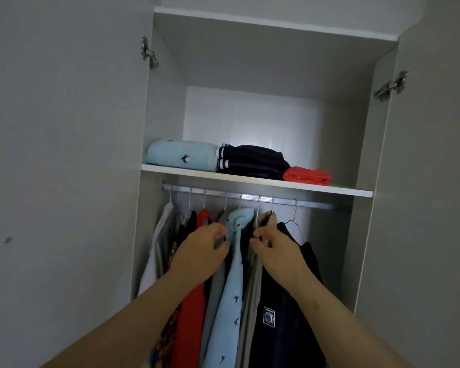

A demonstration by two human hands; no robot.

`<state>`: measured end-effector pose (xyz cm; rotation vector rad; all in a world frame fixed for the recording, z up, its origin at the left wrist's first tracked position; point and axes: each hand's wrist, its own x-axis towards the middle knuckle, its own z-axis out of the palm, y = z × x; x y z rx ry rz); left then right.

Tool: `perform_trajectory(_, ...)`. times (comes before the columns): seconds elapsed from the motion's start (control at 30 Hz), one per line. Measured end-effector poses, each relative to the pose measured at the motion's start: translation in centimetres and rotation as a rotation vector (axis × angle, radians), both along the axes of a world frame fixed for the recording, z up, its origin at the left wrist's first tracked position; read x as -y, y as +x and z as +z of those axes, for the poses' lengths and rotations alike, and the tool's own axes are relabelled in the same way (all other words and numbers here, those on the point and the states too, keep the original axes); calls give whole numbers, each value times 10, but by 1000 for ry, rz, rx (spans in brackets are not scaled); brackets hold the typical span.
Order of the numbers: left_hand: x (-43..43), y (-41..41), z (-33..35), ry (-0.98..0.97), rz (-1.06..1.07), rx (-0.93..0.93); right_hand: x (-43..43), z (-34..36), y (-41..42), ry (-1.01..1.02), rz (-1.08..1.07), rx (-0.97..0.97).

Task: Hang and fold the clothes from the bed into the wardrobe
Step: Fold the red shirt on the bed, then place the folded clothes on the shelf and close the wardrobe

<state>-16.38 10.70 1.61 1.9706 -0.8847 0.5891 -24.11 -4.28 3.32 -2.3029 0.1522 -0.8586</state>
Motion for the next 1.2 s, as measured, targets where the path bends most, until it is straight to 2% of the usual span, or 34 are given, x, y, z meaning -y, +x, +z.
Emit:
perform_trajectory(0.37,-123,-59,-8,59,130,-53,-102,-14,-27,50,220,-51)
perform_trajectory(0.5,-176,-61,-6,-13,279,28,-154,-10,-13,68,298,-55)
perform_trajectory(0.67,-247,-45,0,-217,589,210,-219,-16,14,155,417,-66)
perform_trajectory(0.73,-268,-30,4,-272,663,225,-238,-18,27,170,421,-73)
perform_trajectory(0.87,-295,2,13,-359,471,-64,-263,-17,50,161,396,-72)
perform_trajectory(0.97,-306,20,6,-243,241,-176,-275,-15,60,175,371,-66)
perform_trajectory(1.07,-309,22,-2,-240,75,-176,-277,-14,66,178,337,-47)
perform_trajectory(1.2,-299,18,-10,-264,-3,-59,-259,-13,64,222,279,-10)
